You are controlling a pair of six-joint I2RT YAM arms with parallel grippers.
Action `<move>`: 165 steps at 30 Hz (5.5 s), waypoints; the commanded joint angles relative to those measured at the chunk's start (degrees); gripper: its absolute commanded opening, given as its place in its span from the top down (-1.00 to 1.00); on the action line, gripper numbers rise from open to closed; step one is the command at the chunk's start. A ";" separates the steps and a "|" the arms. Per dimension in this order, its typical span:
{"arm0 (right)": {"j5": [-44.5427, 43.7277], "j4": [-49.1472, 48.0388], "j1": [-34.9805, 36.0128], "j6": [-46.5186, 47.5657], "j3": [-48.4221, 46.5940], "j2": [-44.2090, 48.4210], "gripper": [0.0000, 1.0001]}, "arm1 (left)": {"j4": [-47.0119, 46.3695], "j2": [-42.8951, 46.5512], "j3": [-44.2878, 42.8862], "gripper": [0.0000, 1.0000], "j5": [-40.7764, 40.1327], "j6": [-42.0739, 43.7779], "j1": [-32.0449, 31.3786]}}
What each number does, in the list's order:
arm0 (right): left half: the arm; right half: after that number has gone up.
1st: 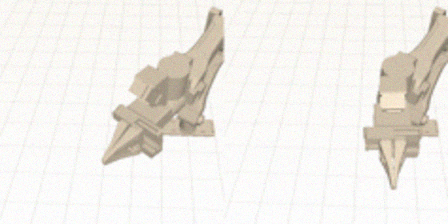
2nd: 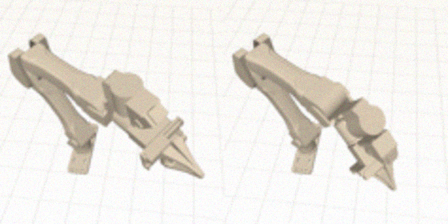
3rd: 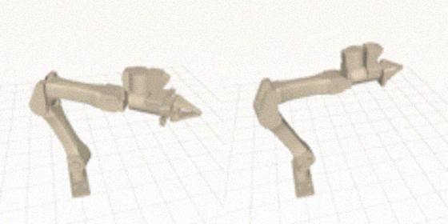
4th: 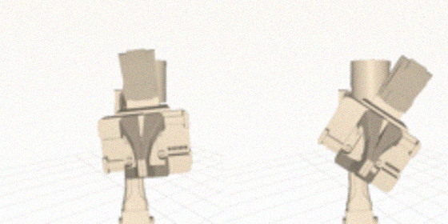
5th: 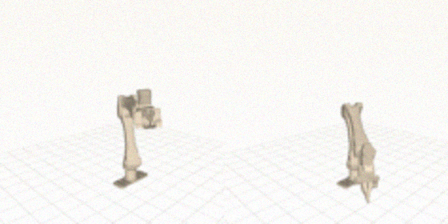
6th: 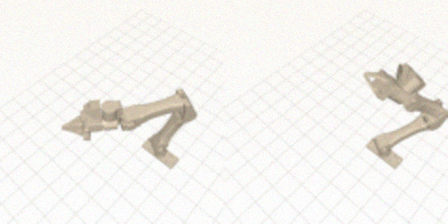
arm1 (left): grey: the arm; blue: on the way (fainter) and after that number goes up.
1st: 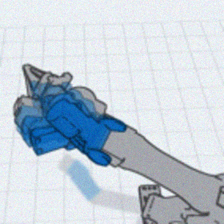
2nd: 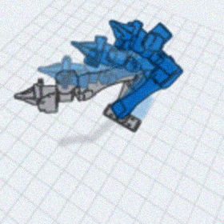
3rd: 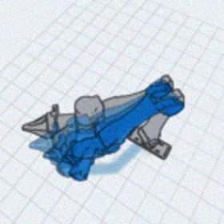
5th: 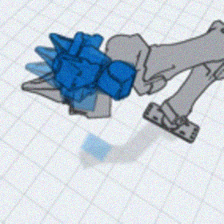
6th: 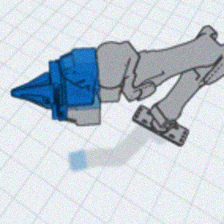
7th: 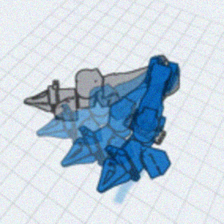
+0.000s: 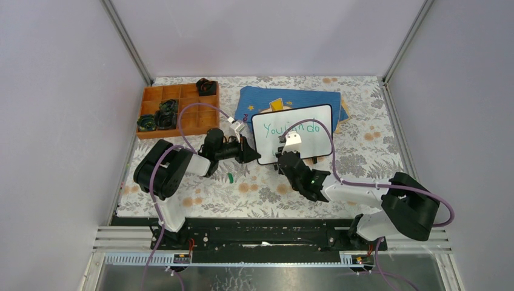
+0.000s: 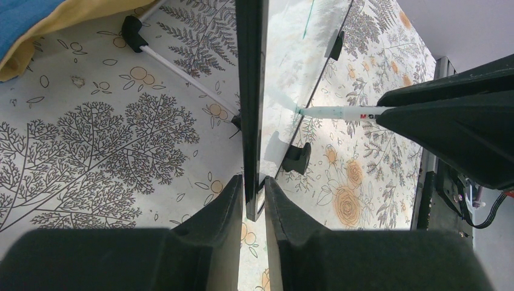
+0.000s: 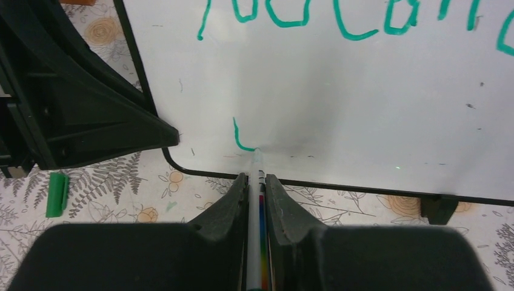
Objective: Write a sentence on the whiteboard
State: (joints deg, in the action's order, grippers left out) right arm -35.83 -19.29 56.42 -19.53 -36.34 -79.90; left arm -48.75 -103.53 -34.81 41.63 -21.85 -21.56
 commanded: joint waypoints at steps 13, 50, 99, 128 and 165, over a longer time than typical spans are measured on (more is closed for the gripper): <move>4.99 -6.63 0.44 3.76 1.52 5.88 1.00 | 1.99 0.60 -0.81 0.51 -3.13 2.36 0.25; 2.46 -1.90 -2.79 0.81 -3.81 -0.01 1.00 | 2.54 0.72 -0.86 0.51 -3.31 2.78 0.07; 6.12 -4.49 -6.29 2.77 -2.35 4.04 1.00 | 2.87 0.72 -0.96 0.51 -3.44 3.19 -0.15; 7.24 -2.19 -6.26 -1.00 3.14 4.93 1.00 | 2.81 0.33 -1.03 0.51 -3.32 3.06 -0.12; 5.42 0.26 -9.14 0.89 1.80 7.02 1.00 | 3.24 0.42 -1.00 0.51 -3.52 3.39 -0.42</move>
State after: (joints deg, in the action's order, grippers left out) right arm -29.08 -18.46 47.92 -19.16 -34.74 -74.35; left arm -46.06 -103.20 -34.98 39.62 -20.32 -21.82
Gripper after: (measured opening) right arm 0.186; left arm 0.247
